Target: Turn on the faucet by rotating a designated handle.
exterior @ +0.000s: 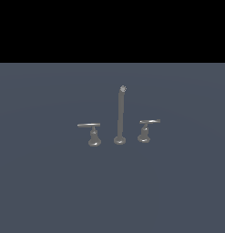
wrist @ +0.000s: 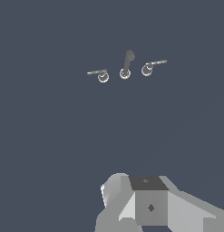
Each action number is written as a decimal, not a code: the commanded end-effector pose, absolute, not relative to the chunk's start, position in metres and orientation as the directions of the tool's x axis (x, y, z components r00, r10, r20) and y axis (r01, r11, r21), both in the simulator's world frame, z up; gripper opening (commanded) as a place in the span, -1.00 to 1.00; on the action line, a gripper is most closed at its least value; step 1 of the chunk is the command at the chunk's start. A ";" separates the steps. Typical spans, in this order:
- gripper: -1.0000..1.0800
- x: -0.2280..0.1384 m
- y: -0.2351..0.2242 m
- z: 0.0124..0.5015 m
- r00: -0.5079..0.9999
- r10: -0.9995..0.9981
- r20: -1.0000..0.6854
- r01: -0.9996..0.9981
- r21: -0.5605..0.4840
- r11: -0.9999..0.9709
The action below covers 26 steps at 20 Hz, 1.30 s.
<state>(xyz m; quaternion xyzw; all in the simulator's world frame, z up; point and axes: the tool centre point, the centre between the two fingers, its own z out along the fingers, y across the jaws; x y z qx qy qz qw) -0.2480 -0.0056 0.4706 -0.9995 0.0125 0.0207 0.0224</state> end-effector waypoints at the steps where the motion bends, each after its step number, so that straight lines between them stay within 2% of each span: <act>1: -1.00 -0.248 -0.006 0.471 0.999 -0.024 -0.042 -0.026 -0.044 -0.999; 17: -1.00 -0.236 -0.007 0.462 0.998 -0.032 -0.048 -0.033 -0.021 -0.999; 26: -1.00 -0.203 -0.015 0.447 0.988 -0.148 -0.046 -0.148 -0.016 -0.989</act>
